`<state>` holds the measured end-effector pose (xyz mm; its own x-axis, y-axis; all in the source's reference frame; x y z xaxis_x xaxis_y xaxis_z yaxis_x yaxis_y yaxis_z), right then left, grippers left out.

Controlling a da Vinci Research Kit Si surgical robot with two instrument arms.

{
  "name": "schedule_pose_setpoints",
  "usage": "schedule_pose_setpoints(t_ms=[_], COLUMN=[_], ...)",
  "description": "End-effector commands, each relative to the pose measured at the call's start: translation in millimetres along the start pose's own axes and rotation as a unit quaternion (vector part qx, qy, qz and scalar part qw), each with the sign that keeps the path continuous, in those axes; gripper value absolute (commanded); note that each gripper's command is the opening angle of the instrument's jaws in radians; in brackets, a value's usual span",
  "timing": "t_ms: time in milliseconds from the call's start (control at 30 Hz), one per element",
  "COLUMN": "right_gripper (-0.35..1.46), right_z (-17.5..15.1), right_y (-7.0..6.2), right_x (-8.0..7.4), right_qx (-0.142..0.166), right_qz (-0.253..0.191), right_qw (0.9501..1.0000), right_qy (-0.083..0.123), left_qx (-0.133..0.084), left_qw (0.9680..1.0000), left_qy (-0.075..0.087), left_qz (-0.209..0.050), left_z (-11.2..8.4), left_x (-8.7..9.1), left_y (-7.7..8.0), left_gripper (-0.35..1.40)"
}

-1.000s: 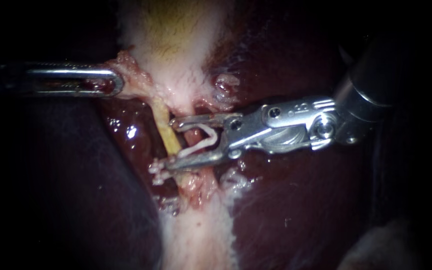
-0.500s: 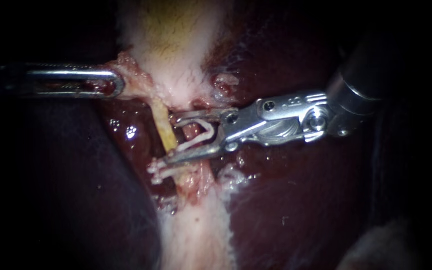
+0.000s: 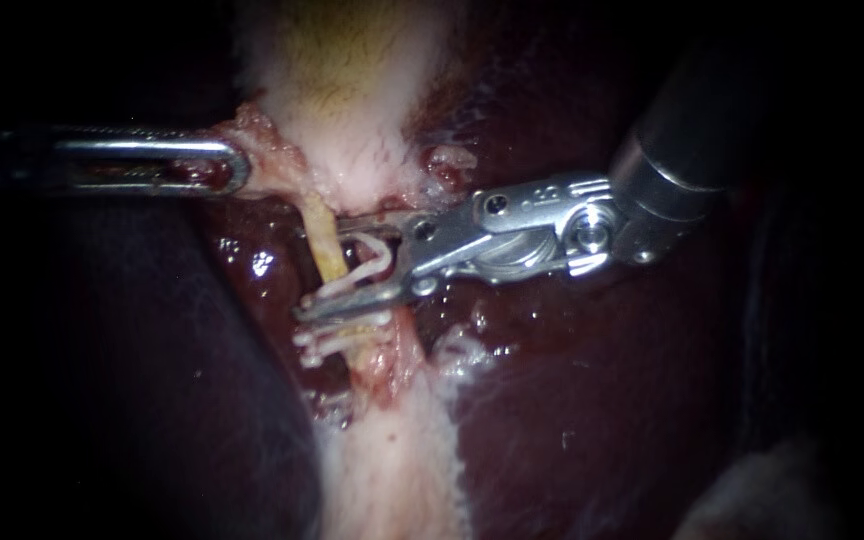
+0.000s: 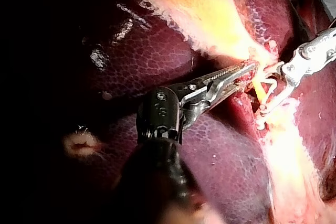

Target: Clipping third clip left tube

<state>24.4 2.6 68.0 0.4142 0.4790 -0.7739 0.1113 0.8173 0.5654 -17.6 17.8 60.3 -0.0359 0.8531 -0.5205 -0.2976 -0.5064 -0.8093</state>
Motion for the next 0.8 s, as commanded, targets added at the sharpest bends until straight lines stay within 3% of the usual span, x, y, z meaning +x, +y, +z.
schedule_pose_setpoints(t_ms=[33, 133, 267, 667, 800], right_gripper=[0.50, 0.49, 0.49, 0.48, 0.47], right_z=[0.1, 0.2, -0.1, -1.6, -2.0], right_y=[-0.1, -0.4, -0.8, -2.7, -2.9], right_x=[0.1, 0.3, 1.0, 5.6, 6.5], right_qx=[0.003, 0.009, 0.012, 0.026, 0.028], right_qz=[-0.002, -0.002, -0.002, 0.014, 0.018], right_qw=[1.0000, 1.0000, 0.9996, 0.9959, 0.9950], right_qy=[0.000, 0.002, 0.024, 0.086, 0.094], left_qx=[0.000, 0.000, 0.000, -0.001, -0.001], left_qw=[1.0000, 1.0000, 1.0000, 1.0000, 1.0000], left_qy=[0.000, 0.000, 0.000, 0.000, 0.000], left_qz=[0.000, 0.000, 0.000, 0.000, 0.000], left_z=[0.0, 0.0, -0.1, -0.2, -0.2], left_x=[0.0, 0.0, 0.0, -0.1, -0.1], left_y=[0.0, 0.0, 0.0, -0.1, -0.1], left_gripper=[-0.35, -0.35, -0.35, -0.35, -0.35])
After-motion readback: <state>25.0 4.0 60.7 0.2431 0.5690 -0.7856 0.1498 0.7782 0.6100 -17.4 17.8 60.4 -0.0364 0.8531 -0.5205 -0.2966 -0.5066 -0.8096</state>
